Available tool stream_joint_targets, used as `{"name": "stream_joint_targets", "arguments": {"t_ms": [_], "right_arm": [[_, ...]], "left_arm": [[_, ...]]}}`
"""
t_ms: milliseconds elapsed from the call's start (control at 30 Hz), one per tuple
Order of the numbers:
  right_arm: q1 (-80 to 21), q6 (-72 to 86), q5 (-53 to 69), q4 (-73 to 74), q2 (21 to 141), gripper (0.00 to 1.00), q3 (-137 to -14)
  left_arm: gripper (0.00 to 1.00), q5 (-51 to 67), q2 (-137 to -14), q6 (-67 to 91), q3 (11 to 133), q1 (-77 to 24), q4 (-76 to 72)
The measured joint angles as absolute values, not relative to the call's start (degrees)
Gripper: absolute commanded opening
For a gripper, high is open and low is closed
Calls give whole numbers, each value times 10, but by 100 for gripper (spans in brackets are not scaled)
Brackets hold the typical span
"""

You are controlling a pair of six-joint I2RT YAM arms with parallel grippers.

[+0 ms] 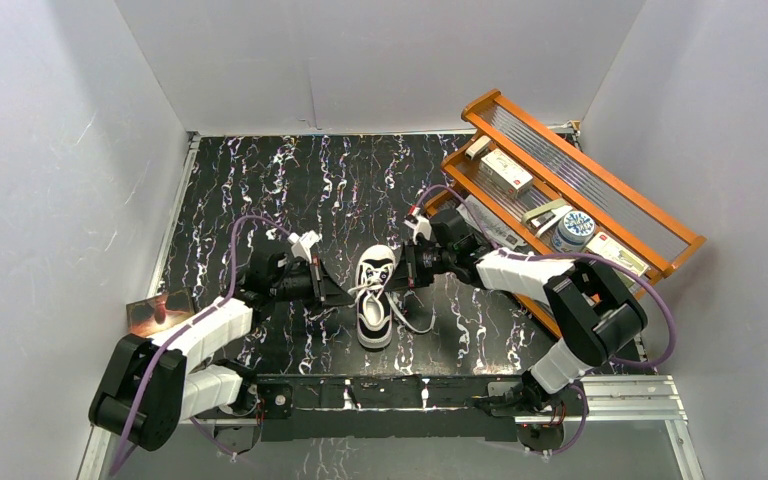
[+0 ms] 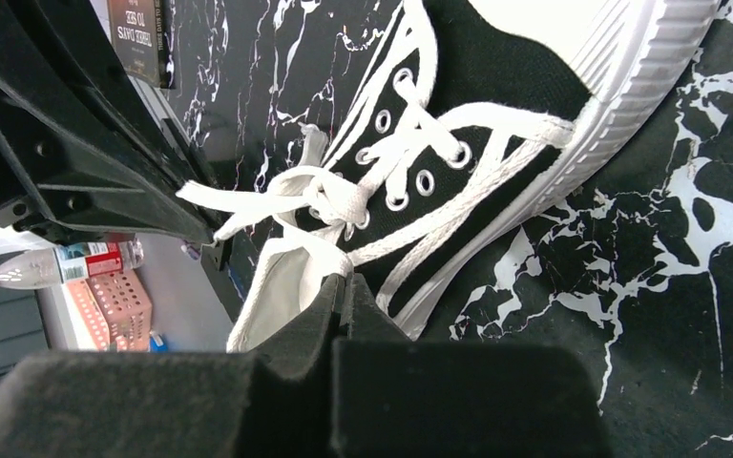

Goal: Tie the shoes

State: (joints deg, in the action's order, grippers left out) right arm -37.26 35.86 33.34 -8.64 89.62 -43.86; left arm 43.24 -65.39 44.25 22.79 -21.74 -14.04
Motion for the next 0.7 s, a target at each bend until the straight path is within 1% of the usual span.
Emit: {"name": "stream_joint_targets", "arguments": {"t_ms": [300,333,467,633,700], "right_arm": [[-373,360,336,-79,923,0,-458],[-373,361,337,-79,927,0,-461],[-373,358,343,-77,933,0,-467],[-373,351,347,-75,933,0,-468],[-373,347,347,-74,933,0,-468]], "left_arm": [[0,402,-658,472,210,-244,-106],[1,398,-660,472,210,-244,-101],[22,385,-662,467,210,-244,-82],[38,375,-649,447,218,-244,-39],[41,367,-631,436,229,-244,-10]]}}
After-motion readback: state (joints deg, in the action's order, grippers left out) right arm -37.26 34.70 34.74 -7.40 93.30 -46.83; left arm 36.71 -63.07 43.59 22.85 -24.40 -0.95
